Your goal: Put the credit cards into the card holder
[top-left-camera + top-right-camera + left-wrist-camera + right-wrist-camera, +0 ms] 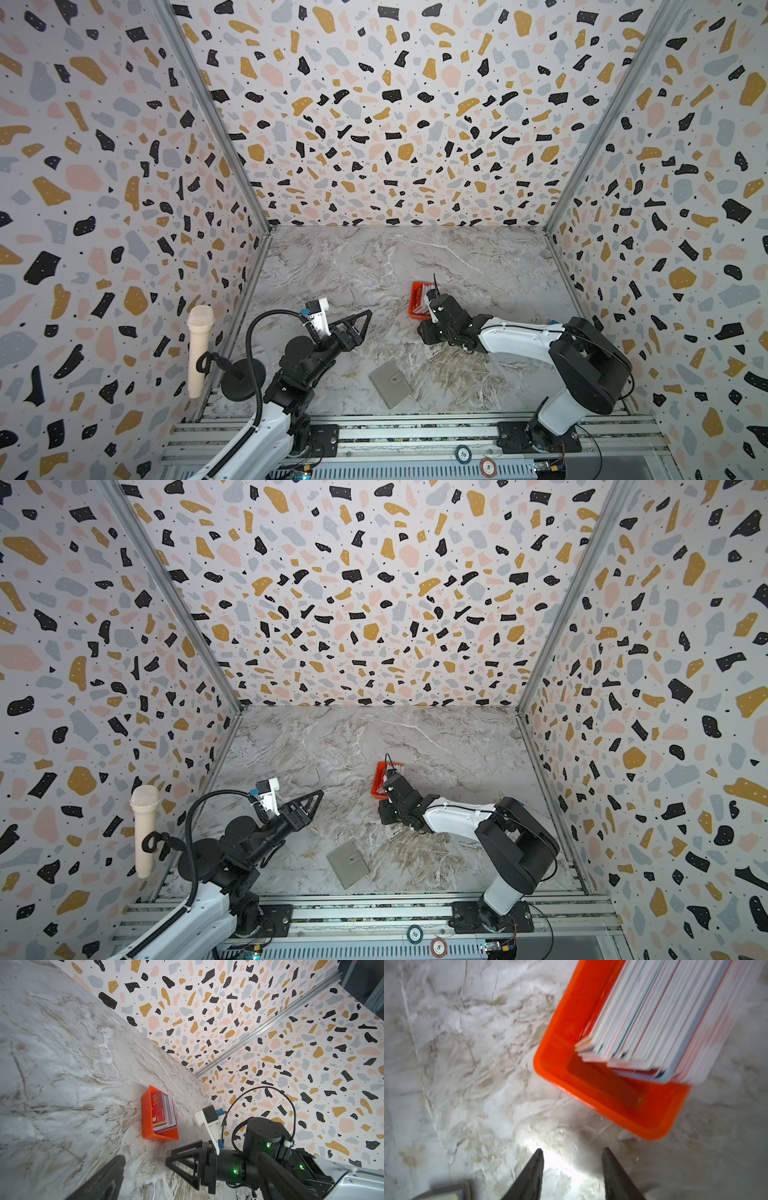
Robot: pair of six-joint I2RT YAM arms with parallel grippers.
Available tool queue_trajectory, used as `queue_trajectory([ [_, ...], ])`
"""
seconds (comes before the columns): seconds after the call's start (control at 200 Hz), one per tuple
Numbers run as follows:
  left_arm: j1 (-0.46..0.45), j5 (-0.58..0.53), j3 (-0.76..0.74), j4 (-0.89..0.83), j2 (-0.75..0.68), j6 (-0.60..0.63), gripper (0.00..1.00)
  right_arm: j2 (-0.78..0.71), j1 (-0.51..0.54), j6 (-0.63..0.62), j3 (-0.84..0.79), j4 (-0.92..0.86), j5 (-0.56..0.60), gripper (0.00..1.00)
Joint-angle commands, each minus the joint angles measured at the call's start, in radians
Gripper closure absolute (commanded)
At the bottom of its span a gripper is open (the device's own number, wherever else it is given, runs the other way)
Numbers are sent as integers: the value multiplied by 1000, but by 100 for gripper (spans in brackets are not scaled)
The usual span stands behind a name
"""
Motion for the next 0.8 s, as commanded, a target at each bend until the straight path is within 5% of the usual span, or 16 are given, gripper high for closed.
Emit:
queue_trajectory([
  [0.0,-5,-2,-10,24,-6,9,0,38,-32,-5,54,21,36,54],
  [0.796,-5,15,-23,-31,-40,1,0,276,-100,68,305,88,-46,56],
])
